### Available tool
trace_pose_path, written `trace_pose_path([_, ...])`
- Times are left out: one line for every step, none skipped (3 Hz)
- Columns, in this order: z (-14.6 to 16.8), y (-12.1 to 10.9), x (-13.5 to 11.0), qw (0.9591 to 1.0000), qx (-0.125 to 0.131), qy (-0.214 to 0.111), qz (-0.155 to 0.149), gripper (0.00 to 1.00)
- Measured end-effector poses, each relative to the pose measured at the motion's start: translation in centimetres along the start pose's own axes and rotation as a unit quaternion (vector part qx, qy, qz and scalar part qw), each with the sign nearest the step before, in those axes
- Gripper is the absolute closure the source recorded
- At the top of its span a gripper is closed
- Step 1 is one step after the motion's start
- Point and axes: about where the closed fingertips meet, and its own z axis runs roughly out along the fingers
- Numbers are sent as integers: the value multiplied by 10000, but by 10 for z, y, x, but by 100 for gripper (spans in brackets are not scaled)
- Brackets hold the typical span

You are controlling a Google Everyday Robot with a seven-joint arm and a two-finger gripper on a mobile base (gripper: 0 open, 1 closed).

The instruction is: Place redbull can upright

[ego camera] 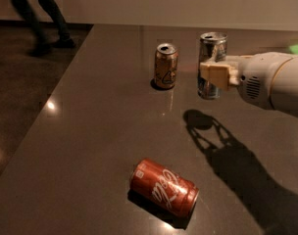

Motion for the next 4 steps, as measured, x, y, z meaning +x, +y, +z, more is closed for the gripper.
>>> trace_pose_path([0,-2,5,9996,-53,105,-271,100])
trace_pose_path([0,-3,3,9997,-23,96,-238,100])
trace_pose_path([1,-3,-5,9997,117,110,-195,100])
trace_pose_path([0,-2,-20,9988,336,282,-219,100])
